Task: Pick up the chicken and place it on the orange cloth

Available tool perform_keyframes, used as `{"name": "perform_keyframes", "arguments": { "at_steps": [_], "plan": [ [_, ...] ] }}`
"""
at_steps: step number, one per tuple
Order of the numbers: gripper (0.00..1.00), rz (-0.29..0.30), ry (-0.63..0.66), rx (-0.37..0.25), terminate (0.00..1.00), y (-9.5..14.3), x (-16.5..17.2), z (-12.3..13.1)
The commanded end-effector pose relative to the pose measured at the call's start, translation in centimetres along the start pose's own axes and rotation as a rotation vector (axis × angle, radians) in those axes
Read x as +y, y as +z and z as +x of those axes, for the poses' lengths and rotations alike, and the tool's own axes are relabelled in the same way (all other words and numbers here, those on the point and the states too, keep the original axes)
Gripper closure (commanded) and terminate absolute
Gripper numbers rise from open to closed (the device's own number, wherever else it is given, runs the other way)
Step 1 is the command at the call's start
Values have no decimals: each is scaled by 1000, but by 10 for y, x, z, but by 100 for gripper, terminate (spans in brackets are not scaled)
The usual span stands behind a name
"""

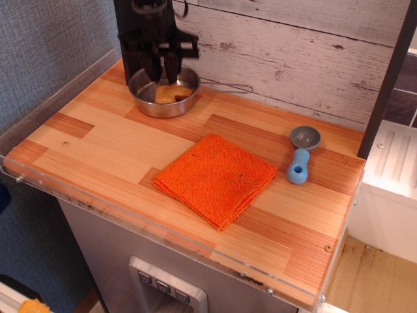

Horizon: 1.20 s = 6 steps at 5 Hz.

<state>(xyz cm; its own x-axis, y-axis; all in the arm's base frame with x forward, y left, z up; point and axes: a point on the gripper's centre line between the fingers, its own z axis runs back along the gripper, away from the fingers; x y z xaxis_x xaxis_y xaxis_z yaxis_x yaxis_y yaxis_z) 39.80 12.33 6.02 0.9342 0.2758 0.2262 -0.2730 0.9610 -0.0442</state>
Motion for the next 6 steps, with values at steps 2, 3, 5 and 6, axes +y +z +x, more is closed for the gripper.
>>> {"name": "perform_keyframes", "arguments": {
  "at_steps": [2, 3, 5, 6],
  "plan": [
    [0, -10, 69, -15, 0, 16, 20, -5],
    [0, -3, 72, 10, 0, 6, 21, -12],
    [0, 25, 66, 50, 0, -9, 15, -16],
    [0, 60, 44, 79, 0, -17, 15, -18]
  ]
}}
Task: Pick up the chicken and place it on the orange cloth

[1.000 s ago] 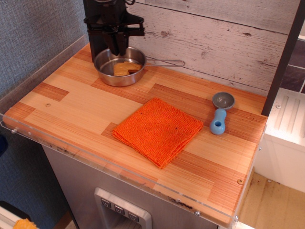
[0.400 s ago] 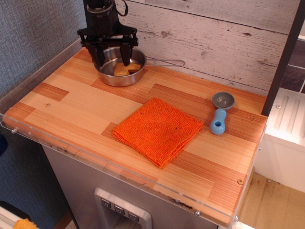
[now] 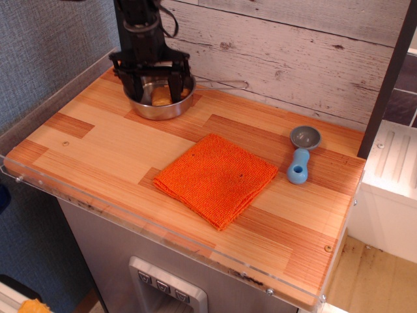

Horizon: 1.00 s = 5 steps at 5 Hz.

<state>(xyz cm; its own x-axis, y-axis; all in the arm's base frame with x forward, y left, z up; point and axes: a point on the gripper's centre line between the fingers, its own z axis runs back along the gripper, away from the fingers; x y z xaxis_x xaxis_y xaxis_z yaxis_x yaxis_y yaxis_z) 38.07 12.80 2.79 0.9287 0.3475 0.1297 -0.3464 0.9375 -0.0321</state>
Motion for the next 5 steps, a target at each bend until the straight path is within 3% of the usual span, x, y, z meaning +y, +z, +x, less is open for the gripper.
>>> {"name": "perform_keyframes", "arguments": {
  "at_steps": [1, 2, 3, 4, 5],
  "plan": [
    [0, 73, -28, 7, 0, -2, 8, -2],
    [100, 77, -32, 23, 0, -14, 8, -4],
    [100, 65, -25, -34, 0, 12, 6, 5],
    [100, 18, -14, -147, 0, 56, 2, 14],
    [100, -38, -94, -238, 0, 104, -36, -14]
  ]
}}
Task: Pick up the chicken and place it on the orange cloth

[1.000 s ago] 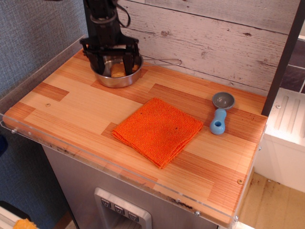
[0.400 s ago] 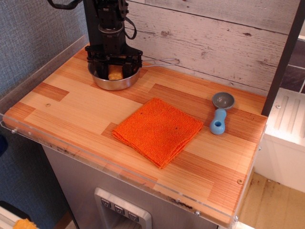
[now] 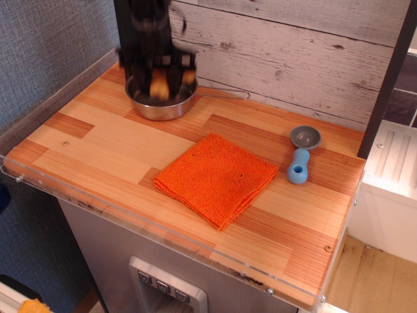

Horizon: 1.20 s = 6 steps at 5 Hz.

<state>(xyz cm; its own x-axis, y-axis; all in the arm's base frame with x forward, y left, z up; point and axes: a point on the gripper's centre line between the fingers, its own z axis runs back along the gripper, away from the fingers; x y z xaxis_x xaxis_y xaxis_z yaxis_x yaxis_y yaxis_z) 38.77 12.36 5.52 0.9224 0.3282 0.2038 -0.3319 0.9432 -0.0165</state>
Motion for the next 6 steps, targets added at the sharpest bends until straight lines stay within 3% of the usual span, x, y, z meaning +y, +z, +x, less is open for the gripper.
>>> {"name": "perform_keyframes", "arguments": {
  "at_steps": [1, 2, 3, 5, 6],
  "plan": [
    [100, -96, -154, -130, 0, 81, -63, -55],
    [100, -92, -227, -62, 0, 65, -92, -96],
    [100, -64, -241, -35, 0, 58, -95, -116],
    [100, -49, -158, -20, 0, 56, -72, -116],
    [0, -66, -129, -6, 0, 60, -68, -112]
  ]
}}
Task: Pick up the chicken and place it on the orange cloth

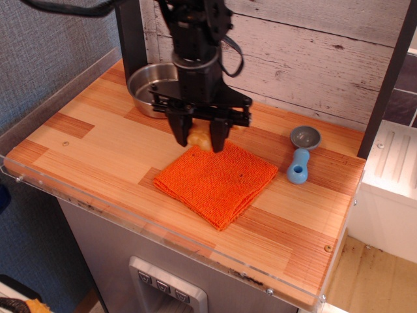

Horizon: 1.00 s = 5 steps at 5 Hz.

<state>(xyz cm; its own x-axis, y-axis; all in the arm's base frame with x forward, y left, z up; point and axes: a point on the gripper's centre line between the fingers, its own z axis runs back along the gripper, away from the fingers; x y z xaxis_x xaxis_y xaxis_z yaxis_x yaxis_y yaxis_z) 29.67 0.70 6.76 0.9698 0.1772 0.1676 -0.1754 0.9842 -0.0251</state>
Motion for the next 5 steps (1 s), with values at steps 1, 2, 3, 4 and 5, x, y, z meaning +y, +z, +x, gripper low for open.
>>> {"name": "perform_keyframes", "arguments": {
  "at_steps": [1, 2, 3, 4, 5],
  "plan": [
    [0, -44, 34, -53, 0, 32, 18, 10],
    [0, -35, 52, -61, 0, 40, 29, 11],
    [0, -7, 107, -86, 0, 48, 41, 9],
    [0, 29, 129, -105, 0, 47, 43, 8],
    [0, 29, 129, -105, 0, 47, 43, 8]
  ]
}}
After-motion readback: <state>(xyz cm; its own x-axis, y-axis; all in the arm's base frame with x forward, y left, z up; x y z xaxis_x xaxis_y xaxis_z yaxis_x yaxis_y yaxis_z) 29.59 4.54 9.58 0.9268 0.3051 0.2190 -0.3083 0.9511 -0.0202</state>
